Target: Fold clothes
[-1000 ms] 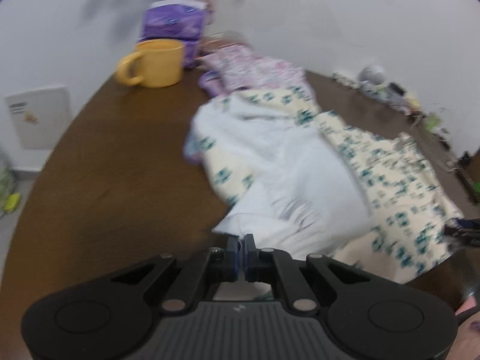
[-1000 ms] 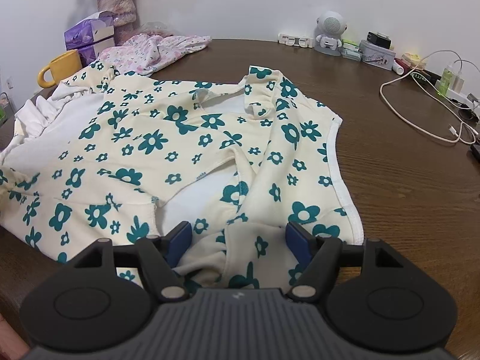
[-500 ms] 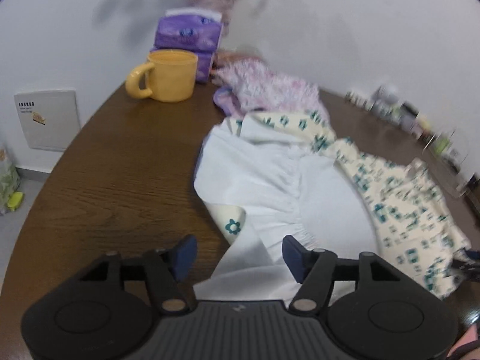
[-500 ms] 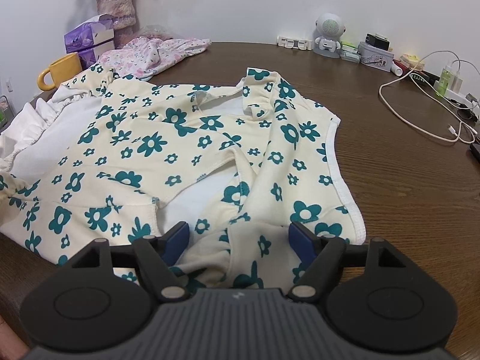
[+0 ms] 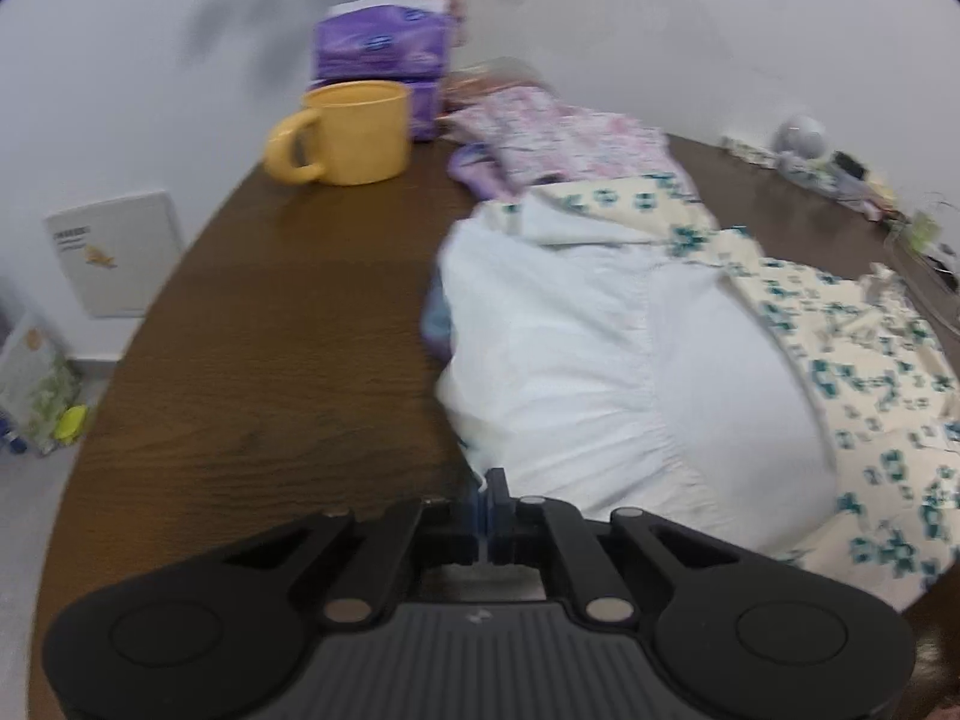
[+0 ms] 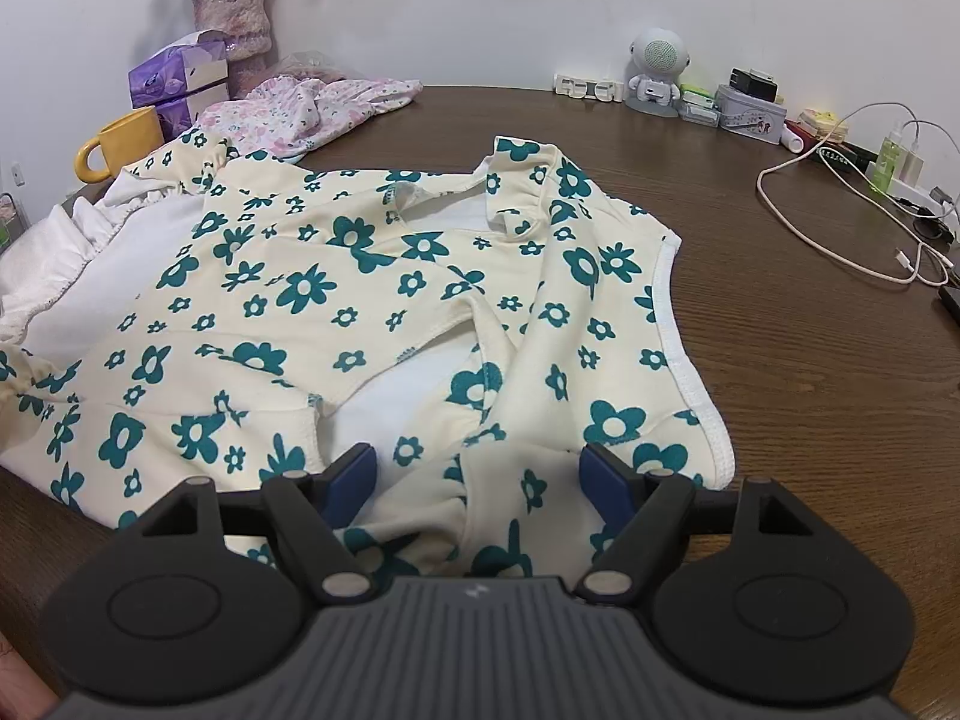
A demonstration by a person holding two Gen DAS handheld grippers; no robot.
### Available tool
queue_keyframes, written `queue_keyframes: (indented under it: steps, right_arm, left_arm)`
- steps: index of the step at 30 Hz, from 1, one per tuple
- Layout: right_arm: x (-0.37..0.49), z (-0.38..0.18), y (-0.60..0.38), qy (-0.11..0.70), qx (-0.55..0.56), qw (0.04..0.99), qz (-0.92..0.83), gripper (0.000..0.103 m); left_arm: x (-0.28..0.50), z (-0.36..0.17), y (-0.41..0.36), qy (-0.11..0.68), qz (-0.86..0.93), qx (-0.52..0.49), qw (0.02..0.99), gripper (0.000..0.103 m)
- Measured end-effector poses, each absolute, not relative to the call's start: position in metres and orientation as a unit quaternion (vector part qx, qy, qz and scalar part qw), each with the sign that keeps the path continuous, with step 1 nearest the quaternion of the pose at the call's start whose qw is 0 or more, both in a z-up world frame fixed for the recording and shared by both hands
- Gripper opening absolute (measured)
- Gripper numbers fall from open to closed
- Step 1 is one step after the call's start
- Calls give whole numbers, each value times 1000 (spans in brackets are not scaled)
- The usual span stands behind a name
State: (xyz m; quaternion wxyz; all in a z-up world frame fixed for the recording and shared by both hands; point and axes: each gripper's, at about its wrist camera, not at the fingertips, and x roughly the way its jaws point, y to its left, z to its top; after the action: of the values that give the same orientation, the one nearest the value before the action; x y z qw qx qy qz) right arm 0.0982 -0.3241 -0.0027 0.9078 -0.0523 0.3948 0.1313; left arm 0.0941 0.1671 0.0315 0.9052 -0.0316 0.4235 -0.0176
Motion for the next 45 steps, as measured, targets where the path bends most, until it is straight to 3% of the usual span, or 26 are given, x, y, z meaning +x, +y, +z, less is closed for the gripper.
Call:
queue_keyframes:
  steps: [6, 9, 11, 14, 17, 26, 29, 33, 38, 39, 40, 41, 42, 43, 45]
  right_arm:
    - [98, 0, -328, 397, -40, 907, 136, 76]
    - [98, 2, -331, 398, -32, 906, 139, 76]
    - [98, 3, -333, 399, -27, 906, 141, 76]
    - [99, 16, -341, 386, -7, 912, 141, 76]
    - [105, 31, -343, 370, -19, 919, 136, 76]
    - [178, 59, -343, 356, -68, 925, 115, 76]
    - [214, 59, -346, 368, -70, 921, 106, 76]
    - [253, 44, -323, 397, -74, 905, 133, 67]
    - [297, 24, -305, 408, -104, 900, 111, 67]
    - [305, 19, -304, 414, -102, 898, 109, 67]
    - [311, 15, -304, 421, -100, 895, 110, 61]
    - [316, 11, -304, 428, -98, 892, 111, 53]
    - [319, 7, -305, 434, -96, 889, 113, 27]
    - [322, 3, -306, 440, -91, 887, 111, 13]
    - [324, 1, -310, 439, -90, 887, 109, 13]
  left_arm:
    - [86, 35, 192, 403, 68, -33, 912, 4]
    - [78, 49, 196, 377, 62, -51, 923, 17]
    - [75, 59, 190, 364, 39, -53, 929, 47]
    - [79, 73, 171, 351, -9, -35, 936, 67]
    - [98, 83, 142, 341, -50, -4, 939, 80]
    - [213, 85, 60, 329, -103, 81, 935, 84]
    - [254, 73, 49, 335, -86, 80, 935, 84]
    - [287, 57, 46, 355, -104, 76, 926, 84]
    - [302, 42, 43, 372, -136, 98, 913, 80]
    - [303, 40, 42, 373, -142, 100, 911, 75]
    - [304, 38, 42, 376, -148, 101, 909, 48]
    - [304, 36, 41, 379, -154, 102, 907, 6]
    - [306, 33, 42, 390, -163, 96, 901, 3]
    - [308, 32, 44, 395, -158, 87, 901, 1]
    - [310, 30, 46, 396, -149, 81, 903, 1]
